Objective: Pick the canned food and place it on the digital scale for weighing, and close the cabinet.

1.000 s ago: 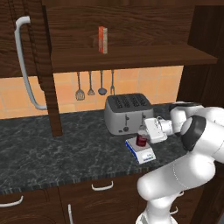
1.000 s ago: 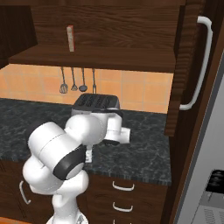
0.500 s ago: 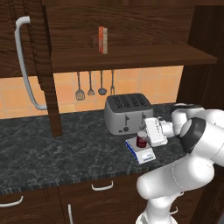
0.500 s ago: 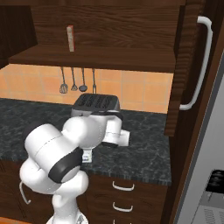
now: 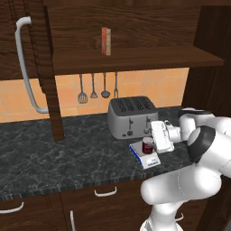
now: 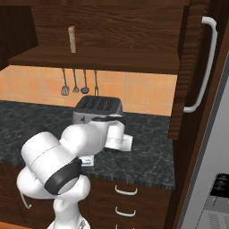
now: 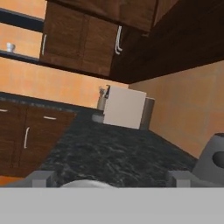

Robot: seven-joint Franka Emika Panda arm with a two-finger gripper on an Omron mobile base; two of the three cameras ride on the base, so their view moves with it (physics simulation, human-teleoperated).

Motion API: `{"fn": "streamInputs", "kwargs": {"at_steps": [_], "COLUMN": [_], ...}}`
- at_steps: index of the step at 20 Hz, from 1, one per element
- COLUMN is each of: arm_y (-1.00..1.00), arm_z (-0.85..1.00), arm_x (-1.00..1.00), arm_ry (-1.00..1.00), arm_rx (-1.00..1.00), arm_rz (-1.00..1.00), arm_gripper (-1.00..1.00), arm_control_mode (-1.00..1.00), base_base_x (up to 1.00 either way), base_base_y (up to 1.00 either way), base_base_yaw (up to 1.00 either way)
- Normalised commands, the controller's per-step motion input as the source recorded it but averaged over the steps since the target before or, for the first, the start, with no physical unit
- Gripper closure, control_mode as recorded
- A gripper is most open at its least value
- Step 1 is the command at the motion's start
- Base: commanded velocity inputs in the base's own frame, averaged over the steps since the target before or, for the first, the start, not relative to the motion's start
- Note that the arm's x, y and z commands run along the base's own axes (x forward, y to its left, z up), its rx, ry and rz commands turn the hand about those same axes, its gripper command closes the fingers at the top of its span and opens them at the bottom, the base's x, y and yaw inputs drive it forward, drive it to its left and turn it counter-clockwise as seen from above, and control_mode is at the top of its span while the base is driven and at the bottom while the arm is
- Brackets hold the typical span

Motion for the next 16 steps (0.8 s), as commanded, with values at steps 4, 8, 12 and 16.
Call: {"fn": "streamInputs", "kwargs": {"at_steps": [4, 8, 12, 16], "arm_y": [0.0, 0.0, 0.0, 0.0], "arm_z": [0.02, 0.28, 0.43, 0.36], "arm_x": [0.0, -0.2, -0.29, -0.24], "arm_ry": [-0.03, -0.12, -0.19, -0.21], "arm_rx": [0.0, 0.0, 0.0, 0.0], "arm_rz": [0.0, 0.0, 0.0, 0.0], "arm_gripper": [-1.0, -1.0, -1.0, -1.0], "arm_control_mode": [-1.0, -1.0, -1.0, -1.0], "base_base_x": [0.0, 0.0, 0.0, 0.0], "base_base_y": [0.0, 0.0, 0.0, 0.0], "base_base_yaw": [0.0, 0.0, 0.0, 0.0]}}
